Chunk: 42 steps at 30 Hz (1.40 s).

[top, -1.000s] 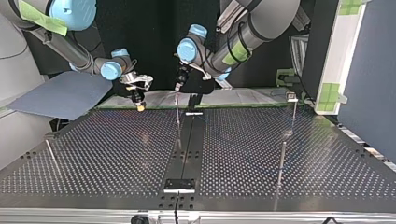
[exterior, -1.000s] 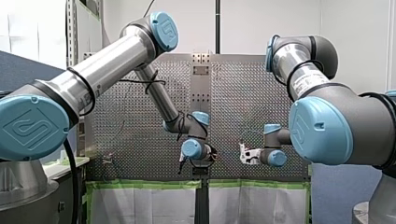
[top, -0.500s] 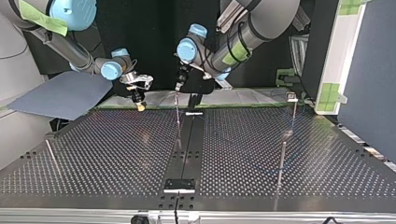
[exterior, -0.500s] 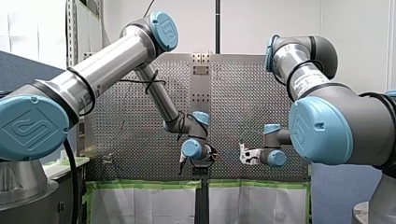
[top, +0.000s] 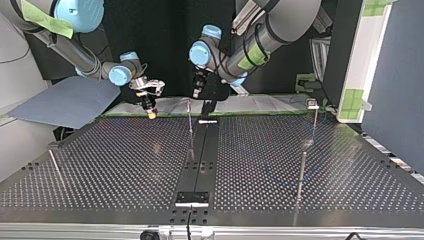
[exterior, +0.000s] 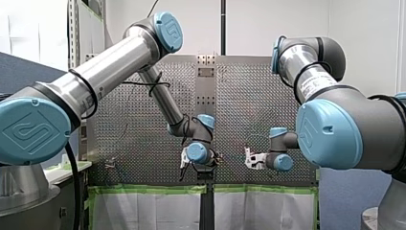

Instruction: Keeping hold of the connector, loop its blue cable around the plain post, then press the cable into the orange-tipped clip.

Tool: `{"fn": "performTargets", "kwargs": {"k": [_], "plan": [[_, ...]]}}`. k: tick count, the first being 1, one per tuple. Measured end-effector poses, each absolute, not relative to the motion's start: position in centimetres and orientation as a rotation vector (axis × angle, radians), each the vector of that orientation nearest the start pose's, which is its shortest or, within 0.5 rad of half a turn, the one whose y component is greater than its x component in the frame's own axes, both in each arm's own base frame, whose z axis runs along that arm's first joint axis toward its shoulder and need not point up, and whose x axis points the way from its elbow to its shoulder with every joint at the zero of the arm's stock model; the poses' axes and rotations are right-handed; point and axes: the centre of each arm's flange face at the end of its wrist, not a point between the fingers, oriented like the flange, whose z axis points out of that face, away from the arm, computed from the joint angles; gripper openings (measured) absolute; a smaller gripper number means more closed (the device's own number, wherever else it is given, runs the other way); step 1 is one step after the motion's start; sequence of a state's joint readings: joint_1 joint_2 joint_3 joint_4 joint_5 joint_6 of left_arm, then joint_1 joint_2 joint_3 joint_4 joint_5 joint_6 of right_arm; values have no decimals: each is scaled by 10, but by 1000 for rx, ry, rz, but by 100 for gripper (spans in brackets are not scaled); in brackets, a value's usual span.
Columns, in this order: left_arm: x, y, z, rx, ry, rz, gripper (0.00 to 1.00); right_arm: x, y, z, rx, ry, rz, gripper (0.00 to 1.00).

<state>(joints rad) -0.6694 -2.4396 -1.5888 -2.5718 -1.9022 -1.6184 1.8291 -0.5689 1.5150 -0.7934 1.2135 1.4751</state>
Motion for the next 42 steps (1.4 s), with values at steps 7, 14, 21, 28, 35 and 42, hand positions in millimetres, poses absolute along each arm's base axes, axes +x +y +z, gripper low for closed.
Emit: {"fn": "performTargets", "kwargs": {"k": [7, 14, 21, 28, 35, 42], "plan": [[432, -470, 9, 354, 1841, -180, 100, 333, -599, -39, 1793, -875, 1519, 0], [432, -470, 9, 353, 1840, -180, 100, 333, -599, -40, 1795, -872, 1522, 0], [432, -470, 9, 352, 1841, -182, 100, 333, -596, -41, 1804, -874, 1517, 0], [432, -469, 8, 349, 1844, -167, 100, 331, -583, -50, 1830, -865, 1490, 0], [428, -464, 7, 350, 1860, -101, 100, 332, -553, -66, 1889, -838, 1441, 0], [411, -456, -3, 374, 1884, -50, 100, 338, -524, -78, 1973, -792, 1384, 0]]}}
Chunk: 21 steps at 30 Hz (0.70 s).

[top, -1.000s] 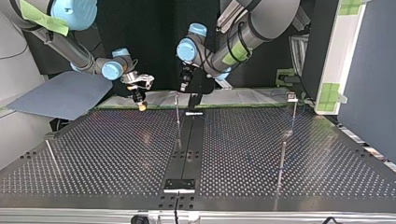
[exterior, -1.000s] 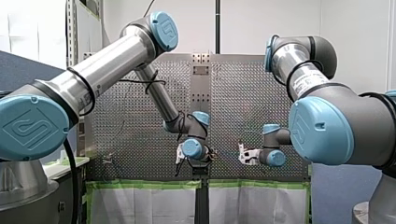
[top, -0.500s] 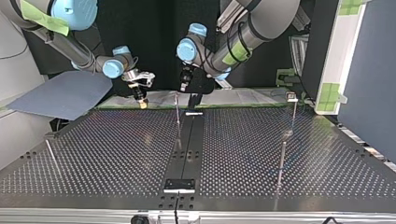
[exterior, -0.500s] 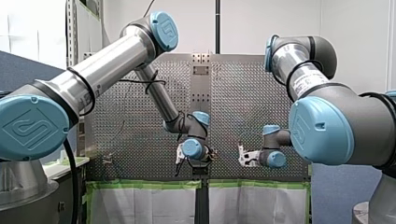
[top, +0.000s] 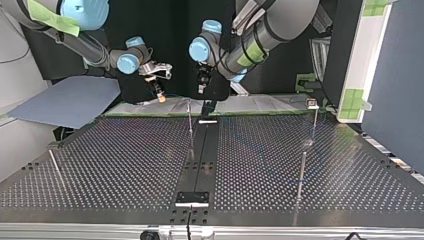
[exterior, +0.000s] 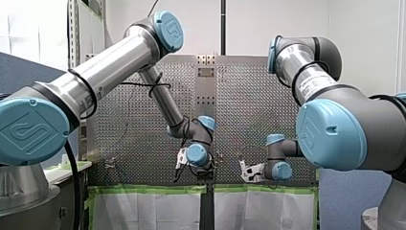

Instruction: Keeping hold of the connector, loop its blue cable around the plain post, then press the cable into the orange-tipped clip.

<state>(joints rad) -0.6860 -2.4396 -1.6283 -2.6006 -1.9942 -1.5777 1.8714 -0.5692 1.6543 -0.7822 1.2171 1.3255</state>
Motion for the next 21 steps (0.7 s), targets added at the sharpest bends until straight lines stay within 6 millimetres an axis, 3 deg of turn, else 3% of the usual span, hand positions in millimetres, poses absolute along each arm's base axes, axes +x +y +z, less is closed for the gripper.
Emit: {"fn": "performTargets", "kwargs": {"k": [7, 14, 21], "plan": [[390, -440, -10, 385, 1912, -7, 100, 342, -499, -88, 2040, -737, 1336, 0], [372, -427, 6, 388, 1931, 19, 100, 346, -478, -92, 2070, -700, 1339, 0], [361, -419, 29, 401, 1955, 41, 100, 344, -471, -77, 2043, -699, 1345, 0]]}}
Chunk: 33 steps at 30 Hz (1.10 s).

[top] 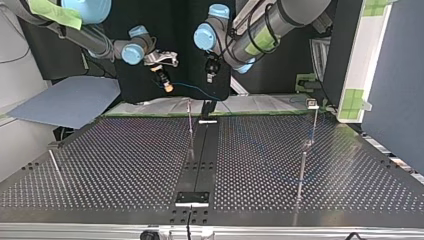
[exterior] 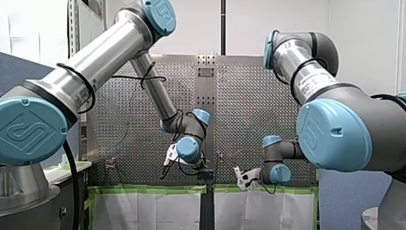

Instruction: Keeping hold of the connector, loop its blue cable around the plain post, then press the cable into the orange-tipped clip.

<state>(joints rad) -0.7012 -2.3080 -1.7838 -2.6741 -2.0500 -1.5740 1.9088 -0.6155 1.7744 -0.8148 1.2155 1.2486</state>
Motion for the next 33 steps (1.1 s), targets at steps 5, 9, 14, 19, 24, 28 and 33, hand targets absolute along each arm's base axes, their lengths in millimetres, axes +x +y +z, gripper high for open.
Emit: {"fn": "performTargets", "kwargs": {"k": [5, 9, 14, 19, 24, 28, 33], "plan": [[357, -415, 42, 395, 1969, 75, 100, 337, -470, -58, 1973, -745, 1352, 0], [353, -415, 59, 383, 1974, 83, 100, 333, -471, -48, 1906, -790, 1368, 0], [351, -416, 82, 382, 1973, 78, 100, 336, -471, -45, 1868, -796, 1394, 0], [356, -424, 111, 378, 1955, 68, 100, 341, -465, -45, 1869, -779, 1406, 0], [359, -438, 130, 396, 1946, 59, 100, 345, -462, -45, 1869, -756, 1410, 0], [362, -448, 142, 408, 1943, 60, 100, 347, -461, -45, 1868, -750, 1416, 0], [372, -454, 158, 415, 1938, 93, 100, 349, -460, -45, 1866, -745, 1423, 0]]}}
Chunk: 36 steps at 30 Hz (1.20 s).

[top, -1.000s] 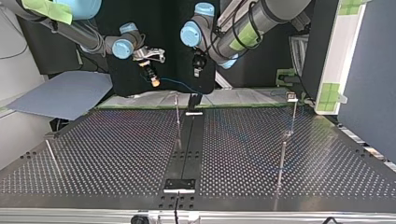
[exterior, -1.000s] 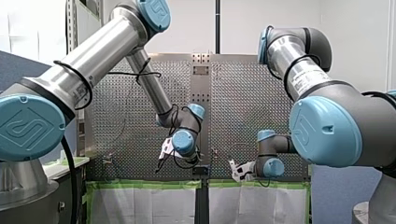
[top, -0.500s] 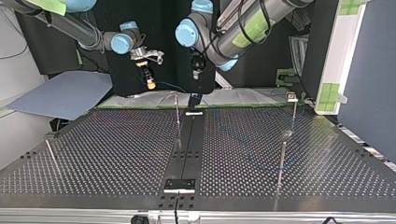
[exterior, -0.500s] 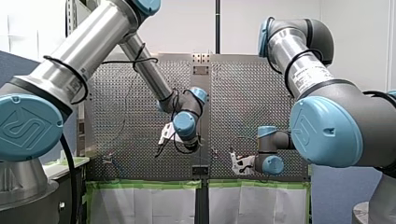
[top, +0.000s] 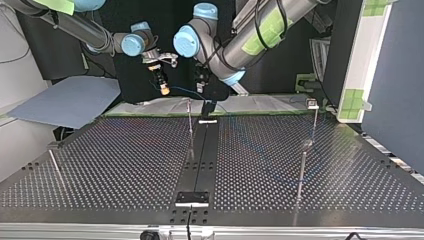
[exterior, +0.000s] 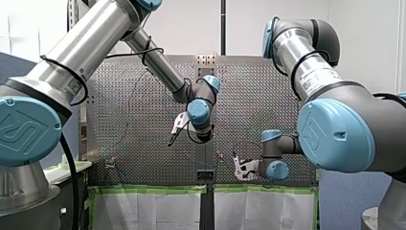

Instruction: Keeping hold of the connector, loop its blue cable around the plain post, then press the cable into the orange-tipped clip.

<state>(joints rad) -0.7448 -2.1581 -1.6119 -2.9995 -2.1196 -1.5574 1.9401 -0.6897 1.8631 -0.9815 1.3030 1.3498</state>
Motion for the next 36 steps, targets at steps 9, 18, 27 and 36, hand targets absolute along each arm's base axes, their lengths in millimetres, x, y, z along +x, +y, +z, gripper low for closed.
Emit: {"fn": "performTargets", "kwargs": {"k": [9, 18, 27, 36], "plan": [[395, -460, 157, 477, 1970, 146, 100, 352, -458, -45, 1865, -741, 1432, 0], [426, -462, 130, 563, 2047, 176, 100, 354, -458, -44, 1862, -737, 1436, 0], [475, -438, 102, 590, 2141, 224, 100, 357, -456, -44, 1860, -729, 1444, 0], [497, -439, 116, 603, 2161, 259, 100, 359, -455, -44, 1861, -724, 1448, 0]]}}
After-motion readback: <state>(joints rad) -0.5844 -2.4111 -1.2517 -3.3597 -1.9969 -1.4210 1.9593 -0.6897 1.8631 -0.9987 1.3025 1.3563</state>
